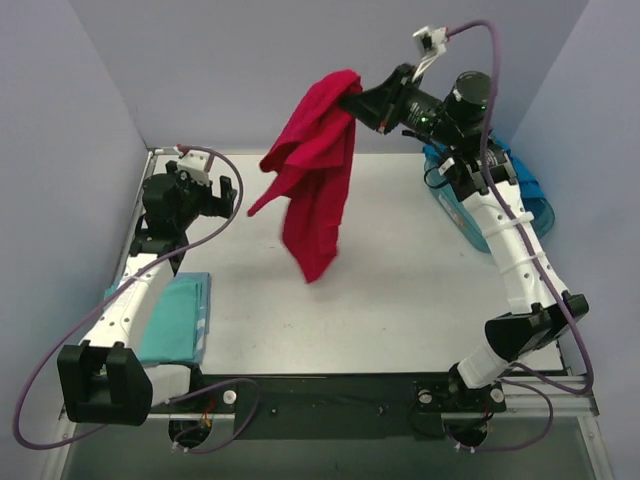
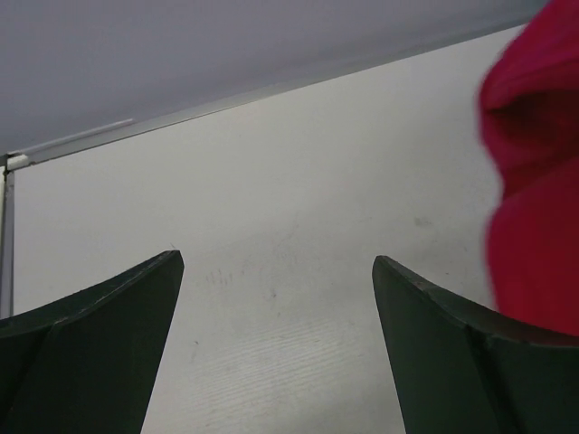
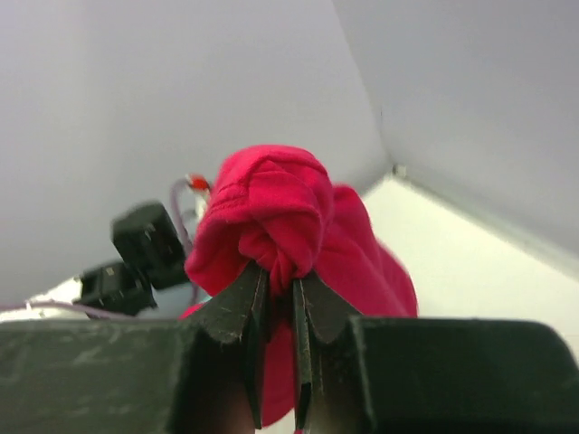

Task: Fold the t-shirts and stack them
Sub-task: Move the tshirt to the center of the board

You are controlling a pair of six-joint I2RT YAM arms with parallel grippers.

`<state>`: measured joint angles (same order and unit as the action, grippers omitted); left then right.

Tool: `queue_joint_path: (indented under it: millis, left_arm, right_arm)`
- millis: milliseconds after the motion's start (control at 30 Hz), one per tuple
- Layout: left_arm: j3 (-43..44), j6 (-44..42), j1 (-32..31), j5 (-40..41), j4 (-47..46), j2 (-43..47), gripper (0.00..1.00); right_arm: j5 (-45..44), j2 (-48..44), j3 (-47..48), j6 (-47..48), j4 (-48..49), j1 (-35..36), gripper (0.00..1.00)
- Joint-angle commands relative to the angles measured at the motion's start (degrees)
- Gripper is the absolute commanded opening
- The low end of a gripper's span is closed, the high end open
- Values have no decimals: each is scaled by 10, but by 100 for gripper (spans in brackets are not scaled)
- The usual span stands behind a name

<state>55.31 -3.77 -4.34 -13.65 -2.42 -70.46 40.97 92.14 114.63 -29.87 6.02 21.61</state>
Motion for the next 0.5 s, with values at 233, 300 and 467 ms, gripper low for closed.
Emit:
queue_joint_path:
  millis: [233, 300, 467]
  left_arm:
    - [-66, -143, 2, -74, -19, 73, 92]
    - [-72, -151, -1, -103, 0, 67, 91]
    - [-47, -188, -24, -127, 102, 10, 89]
  right_arm:
    - [90, 12, -367, 25, -82, -119, 8]
    - [-23, 51, -363, 57, -147, -144, 14]
    - [-311, 200, -196, 91, -414, -176, 46]
